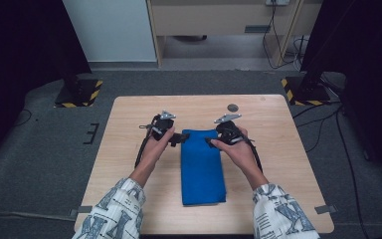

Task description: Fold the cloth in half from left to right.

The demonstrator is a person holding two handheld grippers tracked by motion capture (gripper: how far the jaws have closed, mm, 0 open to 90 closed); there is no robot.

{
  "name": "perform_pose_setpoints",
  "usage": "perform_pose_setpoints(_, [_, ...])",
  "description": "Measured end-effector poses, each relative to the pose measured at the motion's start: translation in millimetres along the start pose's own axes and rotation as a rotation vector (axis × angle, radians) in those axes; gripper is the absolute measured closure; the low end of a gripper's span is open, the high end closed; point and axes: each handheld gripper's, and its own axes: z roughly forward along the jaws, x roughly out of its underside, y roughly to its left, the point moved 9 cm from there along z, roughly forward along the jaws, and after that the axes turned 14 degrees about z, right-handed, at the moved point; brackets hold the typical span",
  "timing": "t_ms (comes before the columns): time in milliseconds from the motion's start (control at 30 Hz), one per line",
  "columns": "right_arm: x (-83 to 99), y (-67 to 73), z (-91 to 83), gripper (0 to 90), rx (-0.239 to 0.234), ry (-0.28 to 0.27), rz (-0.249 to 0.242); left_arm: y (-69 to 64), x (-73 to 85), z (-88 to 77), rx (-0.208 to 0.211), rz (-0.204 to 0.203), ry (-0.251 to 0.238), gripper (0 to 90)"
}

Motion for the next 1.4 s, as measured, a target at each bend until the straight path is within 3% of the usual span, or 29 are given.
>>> perform_pose_setpoints(133, [-4.2, -10.8, 7.2, 37.9, 0.017, 0.013, 0.010, 2.4, -0.6, 4.1, -0.003, -0.017, -0.011, 9.6])
perform_pose_setpoints(267, [-7.5, -19.2, 13.7, 45.8, 0.032, 0.011, 0.024, 7.9, 3.3, 7.8, -0.041, 0.004, 0.009, 9.7])
perform_pose_setpoints(533, [-5.8, -28.2, 24.5, 55.4, 0.062, 0.023, 0.028, 8.1, 8.0, 11.6, -0.011, -0.031, 0.020, 16.9])
perform_pose_setpoints(700, [-4.5, -30.2, 25.7, 61.2, 0.070, 0.028, 0.033, 7.7, 7.3, 10.9, -0.005, -0.031, 0.015, 21.8])
perform_pose_setpoints(833, [-4.1, -34.2, 29.9, 59.7, 0.070, 0.029, 0.052, 7.7, 11.3, 14.4, -0.008, -0.017, 0.037, 23.6])
perform_pose_setpoints(1133, [-0.3, -43.6, 49.5, 49.4, 0.065, 0.043, 0.130, 5.7, 15.7, 18.0, -0.007, -0.029, 0.048, 25.7])
perform_pose_setpoints(1400, [1.2, -43.0, 68.3, 48.8, 0.085, 0.066, 0.139, 5.1, 25.0, 13.9, -0.007, -0.026, 0.054, 27.0])
